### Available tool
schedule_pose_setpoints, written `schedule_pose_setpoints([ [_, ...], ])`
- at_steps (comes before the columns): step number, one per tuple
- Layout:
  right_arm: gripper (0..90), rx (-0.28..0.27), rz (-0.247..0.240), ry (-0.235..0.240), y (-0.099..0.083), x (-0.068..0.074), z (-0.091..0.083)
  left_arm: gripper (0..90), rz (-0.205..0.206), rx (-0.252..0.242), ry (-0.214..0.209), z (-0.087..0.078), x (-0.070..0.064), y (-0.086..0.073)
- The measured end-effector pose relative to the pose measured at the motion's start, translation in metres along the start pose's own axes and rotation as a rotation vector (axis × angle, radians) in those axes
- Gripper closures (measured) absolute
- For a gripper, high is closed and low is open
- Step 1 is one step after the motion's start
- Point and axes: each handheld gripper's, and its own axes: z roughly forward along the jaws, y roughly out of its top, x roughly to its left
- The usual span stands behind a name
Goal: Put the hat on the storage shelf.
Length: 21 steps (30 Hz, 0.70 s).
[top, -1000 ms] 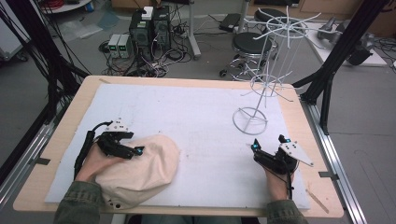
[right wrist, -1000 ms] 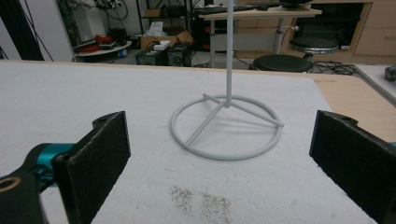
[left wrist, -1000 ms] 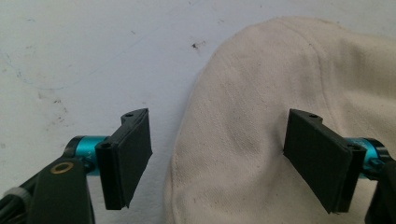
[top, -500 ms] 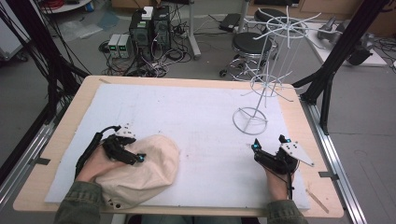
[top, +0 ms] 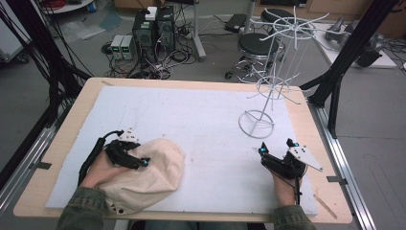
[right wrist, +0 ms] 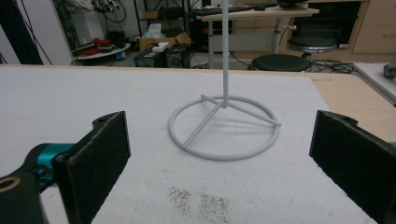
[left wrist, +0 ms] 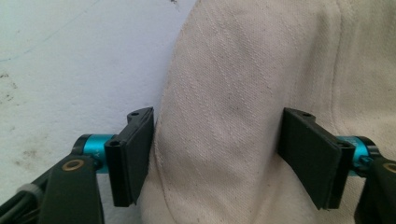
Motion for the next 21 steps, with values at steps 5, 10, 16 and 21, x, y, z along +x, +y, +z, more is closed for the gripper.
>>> schedule_pose_setpoints([
  [5, 4.2, -0.003, 0.006, -0.003, 0.0, -0.001, 0.0, 57.5, 0.044, -0.033, 0.032, -0.003, -0.002, 0.001],
  [10, 4.2, 0.003, 0.012, 0.002, 0.0, -0.001, 0.0, 74.8, 0.055, -0.087, 0.083, -0.01, 0.0, 0.001],
  [16, 4.1, 0.006, 0.015, 0.002, 0.0, -0.002, 0.0, 80.8, 0.028, -0.187, 0.058, -0.019, 0.006, -0.004],
  [21, 4.1, 0.003, 0.013, 0.0, 0.0, -0.001, 0.0, 80.9, -0.018, -0.273, 0.022, -0.028, 0.01, -0.007],
])
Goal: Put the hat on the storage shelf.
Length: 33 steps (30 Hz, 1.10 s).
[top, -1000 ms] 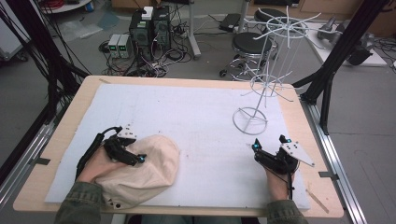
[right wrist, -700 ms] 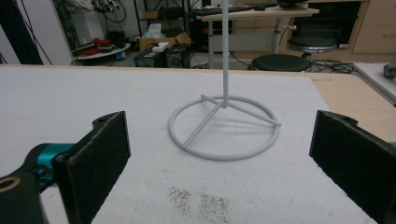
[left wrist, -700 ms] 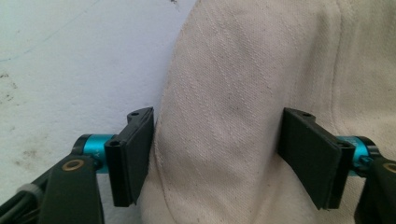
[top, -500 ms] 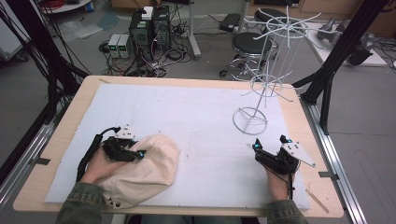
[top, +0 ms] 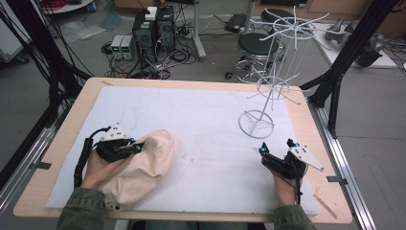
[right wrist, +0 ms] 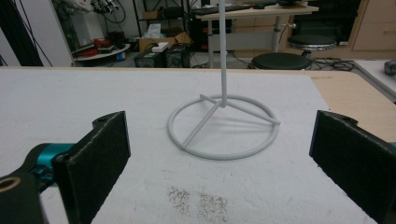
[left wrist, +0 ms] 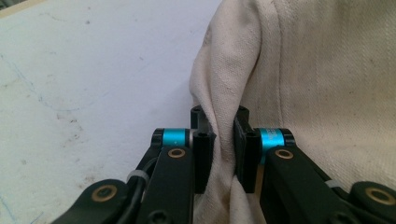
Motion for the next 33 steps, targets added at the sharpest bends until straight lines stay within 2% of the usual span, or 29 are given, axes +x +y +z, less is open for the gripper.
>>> schedule_pose_setpoints([
  [4, 4.1, 0.001, 0.0, 0.0, 0.0, 0.0, 0.0, 80.8, -0.01, -0.029, -0.02, -0.003, 0.001, 0.0],
  [15, 4.2, -0.001, 0.0, -0.001, 0.0, 0.0, 0.0, 80.6, -0.033, -0.109, -0.021, -0.012, 0.002, 0.001],
  [19, 4.1, -0.003, -0.003, 0.0, 0.0, 0.0, 0.0, 80.6, -0.042, -0.152, -0.035, -0.016, 0.002, 0.003],
  [26, 4.1, -0.007, -0.005, -0.001, 0.0, 0.0, 0.0, 80.5, -0.069, -0.269, -0.114, -0.026, 0.003, 0.006],
  [33, 4.2, -0.01, -0.008, -0.001, 0.0, 0.001, 0.0, 80.4, -0.072, -0.401, -0.163, -0.038, -0.003, 0.018],
])
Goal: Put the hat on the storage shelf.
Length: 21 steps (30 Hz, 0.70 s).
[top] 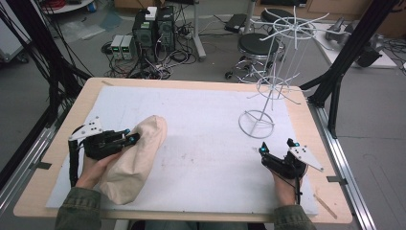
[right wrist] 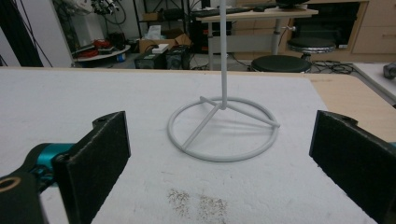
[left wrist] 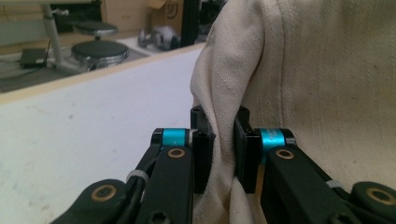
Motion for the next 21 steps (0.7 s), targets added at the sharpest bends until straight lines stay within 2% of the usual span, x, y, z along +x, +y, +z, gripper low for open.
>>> schedule_pose_setpoints([
  [3, 4.2, -0.018, -0.009, 0.0, 0.001, 0.0, -0.001, 80.4, 0.005, -0.034, -0.04, -0.001, -0.007, 0.009],
  [6, 4.2, -0.02, -0.006, -0.001, 0.001, 0.0, -0.002, 80.5, 0.031, -0.048, -0.066, 0.0, -0.015, 0.019],
  [9, 4.2, -0.023, -0.005, -0.003, 0.001, 0.0, -0.002, 80.3, 0.036, -0.095, -0.076, 0.003, -0.022, 0.028],
  [12, 4.6, -0.028, -0.005, -0.003, 0.001, 0.001, -0.002, 80.3, 0.022, -0.155, -0.117, 0.006, -0.025, 0.039],
  [21, 4.7, -0.037, -0.011, 0.006, 0.001, 0.003, -0.003, 80.2, 0.051, -0.239, -0.148, 0.017, -0.031, 0.08],
])
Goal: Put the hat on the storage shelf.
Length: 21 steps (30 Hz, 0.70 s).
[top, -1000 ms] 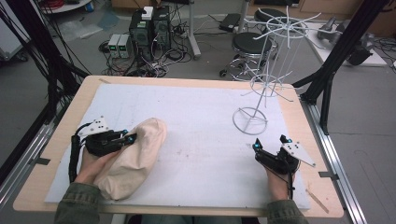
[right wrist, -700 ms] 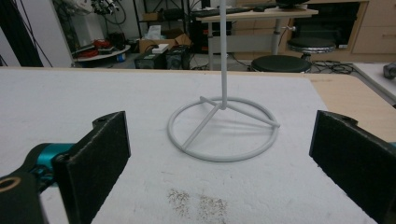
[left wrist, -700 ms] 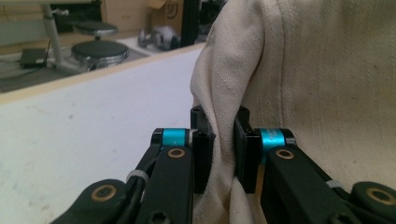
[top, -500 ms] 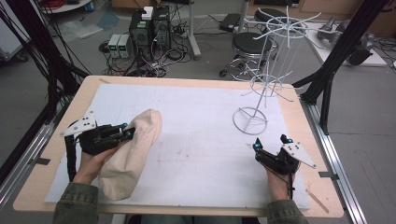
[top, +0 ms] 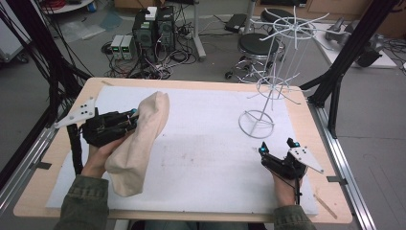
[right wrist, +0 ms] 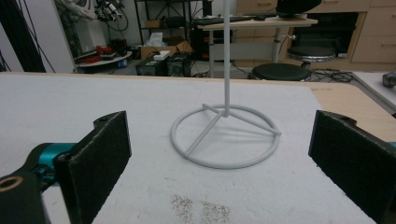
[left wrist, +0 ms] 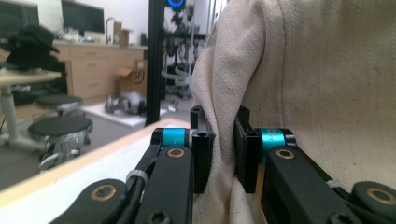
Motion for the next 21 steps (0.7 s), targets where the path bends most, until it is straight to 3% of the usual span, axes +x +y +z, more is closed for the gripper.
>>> schedule_pose_setpoints([
  [6, 4.7, 0.007, -0.001, 0.0, 0.0, 0.0, 0.001, 80.0, 0.04, -0.038, -0.02, 0.014, 0.002, 0.022],
  [21, 4.7, 0.0, 0.025, 0.011, 0.0, -0.002, 0.0, 79.9, 0.079, -0.113, -0.038, 0.069, 0.014, 0.062],
])
